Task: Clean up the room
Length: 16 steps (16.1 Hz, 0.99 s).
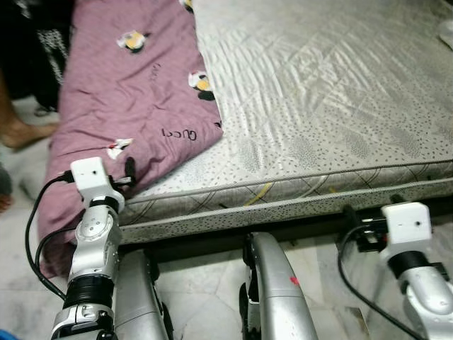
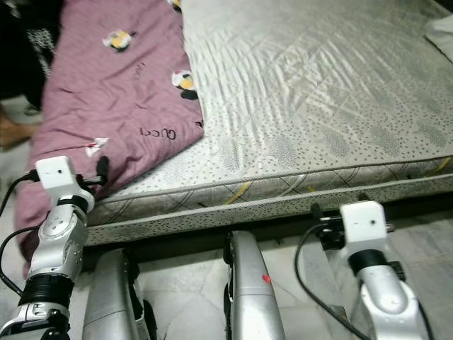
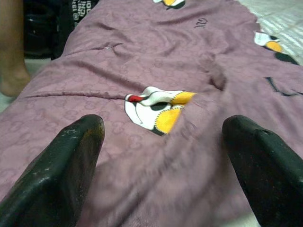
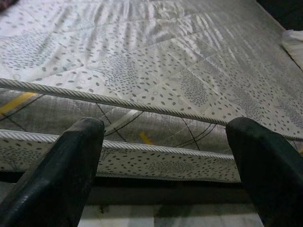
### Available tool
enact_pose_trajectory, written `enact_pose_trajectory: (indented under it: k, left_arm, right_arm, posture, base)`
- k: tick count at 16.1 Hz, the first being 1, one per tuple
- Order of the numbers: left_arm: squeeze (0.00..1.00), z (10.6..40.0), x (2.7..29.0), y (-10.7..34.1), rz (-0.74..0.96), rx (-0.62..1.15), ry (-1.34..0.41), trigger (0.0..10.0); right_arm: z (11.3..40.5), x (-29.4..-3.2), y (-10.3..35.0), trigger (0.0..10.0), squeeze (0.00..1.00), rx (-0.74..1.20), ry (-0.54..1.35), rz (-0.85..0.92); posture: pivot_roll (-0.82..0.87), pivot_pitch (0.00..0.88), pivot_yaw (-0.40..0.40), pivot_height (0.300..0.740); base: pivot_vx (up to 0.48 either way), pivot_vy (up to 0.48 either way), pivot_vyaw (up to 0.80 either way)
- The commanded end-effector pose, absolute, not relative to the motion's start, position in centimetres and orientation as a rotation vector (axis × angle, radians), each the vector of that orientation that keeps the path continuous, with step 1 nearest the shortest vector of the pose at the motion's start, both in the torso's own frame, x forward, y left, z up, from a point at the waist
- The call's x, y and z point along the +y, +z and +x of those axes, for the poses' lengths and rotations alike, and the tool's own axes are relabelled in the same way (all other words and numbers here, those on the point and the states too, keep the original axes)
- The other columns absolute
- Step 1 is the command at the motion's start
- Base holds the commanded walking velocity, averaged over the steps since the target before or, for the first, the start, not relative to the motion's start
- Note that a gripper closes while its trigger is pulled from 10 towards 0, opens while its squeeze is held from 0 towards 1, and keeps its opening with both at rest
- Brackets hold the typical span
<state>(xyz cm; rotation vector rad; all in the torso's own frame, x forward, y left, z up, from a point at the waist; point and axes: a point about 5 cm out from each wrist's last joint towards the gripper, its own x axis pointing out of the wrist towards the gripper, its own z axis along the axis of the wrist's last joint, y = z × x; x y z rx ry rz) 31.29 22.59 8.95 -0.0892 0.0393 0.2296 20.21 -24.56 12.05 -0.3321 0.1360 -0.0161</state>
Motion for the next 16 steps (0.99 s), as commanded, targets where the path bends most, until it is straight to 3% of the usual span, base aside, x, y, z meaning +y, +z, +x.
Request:
enact_pose_trajectory:
  k: [1, 5, 10, 14, 16]
  left_arm:
    - [0.00, 31.2, 23.2, 8.9, -0.088, 0.034, 0.262, 10.0]
    - [0.00, 32.1, 24.0, 8.9, -0.066, 0.065, 0.285, 10.0]
    - [0.00, 34.0, 22.2, 7.6, -0.002, 0.233, 0.188, 10.0]
    - [0.00, 32.8, 16.3, 5.8, 0.265, 0.279, -0.260, 10.0]
    - [0.00, 31.5, 14.8, 5.5, 0.375, 0.245, -0.422, 10.0]
  right_arm:
    - [20.4, -24.8, 12.5, 10.0, 0.00, 0.133, -0.012, -0.338]
    - [21.0, -24.0, 12.7, 10.0, 0.00, 0.119, 0.015, -0.328]
    - [21.2, -23.6, 13.0, 10.0, 0.00, 0.103, 0.022, -0.333]
    - [21.7, -23.2, 13.0, 10.0, 0.00, 0.089, 0.029, -0.335]
    - [21.9, -23.1, 13.0, 10.0, 0.00, 0.085, 0.029, -0.334]
  posture:
    - [-0.25, 0.199, -0.058, 0.523]
    - [-0.25, 0.194, -0.061, 0.484]
    - [-0.26, 0.180, -0.055, 0.484]
    - [-0.24, 0.168, -0.052, 0.484]
    - [-0.24, 0.163, -0.048, 0.484]
  base:
    - [0.000, 0.000, 0.00]
    - [0.000, 0.000, 0.00]
    - [0.000, 0.000, 0.00]
    - [0.000, 0.000, 0.00]
    - [0.000, 0.000, 0.00]
